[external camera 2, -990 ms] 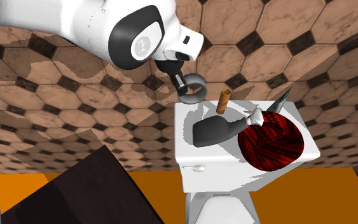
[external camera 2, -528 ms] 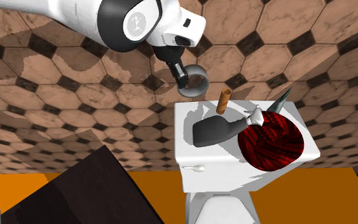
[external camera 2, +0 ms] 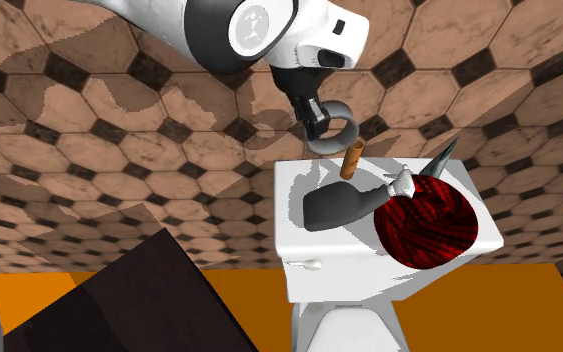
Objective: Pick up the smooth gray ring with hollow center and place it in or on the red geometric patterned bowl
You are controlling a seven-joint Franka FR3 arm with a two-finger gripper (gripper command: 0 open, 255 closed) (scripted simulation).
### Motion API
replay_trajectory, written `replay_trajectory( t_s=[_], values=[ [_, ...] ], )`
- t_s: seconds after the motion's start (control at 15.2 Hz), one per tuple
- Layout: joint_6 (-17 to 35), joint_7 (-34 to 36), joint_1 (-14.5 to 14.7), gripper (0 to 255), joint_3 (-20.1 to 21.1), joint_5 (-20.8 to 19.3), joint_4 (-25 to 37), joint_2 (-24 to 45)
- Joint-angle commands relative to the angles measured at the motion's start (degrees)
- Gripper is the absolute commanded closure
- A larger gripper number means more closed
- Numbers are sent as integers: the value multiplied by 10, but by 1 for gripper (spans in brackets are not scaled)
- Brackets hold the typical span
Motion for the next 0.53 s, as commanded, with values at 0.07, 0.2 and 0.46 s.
replay_trajectory(
  t_s=[0.07,0.2,0.46],
  values=[
    [-8,-39,-15,255,-23,0,26,19],
    [-12,-65,-26,255,-38,1,45,35],
    [-23,-116,-48,255,-65,5,92,72]
  ],
)
